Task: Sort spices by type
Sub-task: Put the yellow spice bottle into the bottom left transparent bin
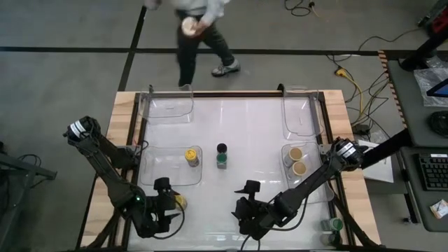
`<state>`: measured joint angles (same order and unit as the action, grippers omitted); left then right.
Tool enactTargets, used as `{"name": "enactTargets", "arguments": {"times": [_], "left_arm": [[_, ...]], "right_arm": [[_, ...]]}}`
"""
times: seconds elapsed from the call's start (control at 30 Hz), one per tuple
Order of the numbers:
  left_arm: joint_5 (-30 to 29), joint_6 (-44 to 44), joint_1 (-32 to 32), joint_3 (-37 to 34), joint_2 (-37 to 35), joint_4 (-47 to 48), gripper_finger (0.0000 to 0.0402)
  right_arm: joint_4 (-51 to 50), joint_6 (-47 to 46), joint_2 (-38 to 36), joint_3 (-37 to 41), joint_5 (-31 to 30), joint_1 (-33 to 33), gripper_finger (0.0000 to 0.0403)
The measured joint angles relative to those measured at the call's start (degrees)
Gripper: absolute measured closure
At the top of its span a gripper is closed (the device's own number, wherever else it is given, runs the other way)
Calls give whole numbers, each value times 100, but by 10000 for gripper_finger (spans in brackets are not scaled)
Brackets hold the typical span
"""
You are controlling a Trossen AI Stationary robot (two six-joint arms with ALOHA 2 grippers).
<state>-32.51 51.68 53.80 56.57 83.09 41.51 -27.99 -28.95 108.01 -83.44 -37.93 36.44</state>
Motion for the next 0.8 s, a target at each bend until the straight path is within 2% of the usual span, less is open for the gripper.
{"name": "enactTargets", "arguments": {"times": [0.37,0.8], "left_arm": [[91,61,0,-456,-39,-301,83],[-139,-19,0,-671,-39,-573,138]], "right_arm": [[0,-60,0,0,2,1,39],[-2,-60,0,0,0,1,39]]}}
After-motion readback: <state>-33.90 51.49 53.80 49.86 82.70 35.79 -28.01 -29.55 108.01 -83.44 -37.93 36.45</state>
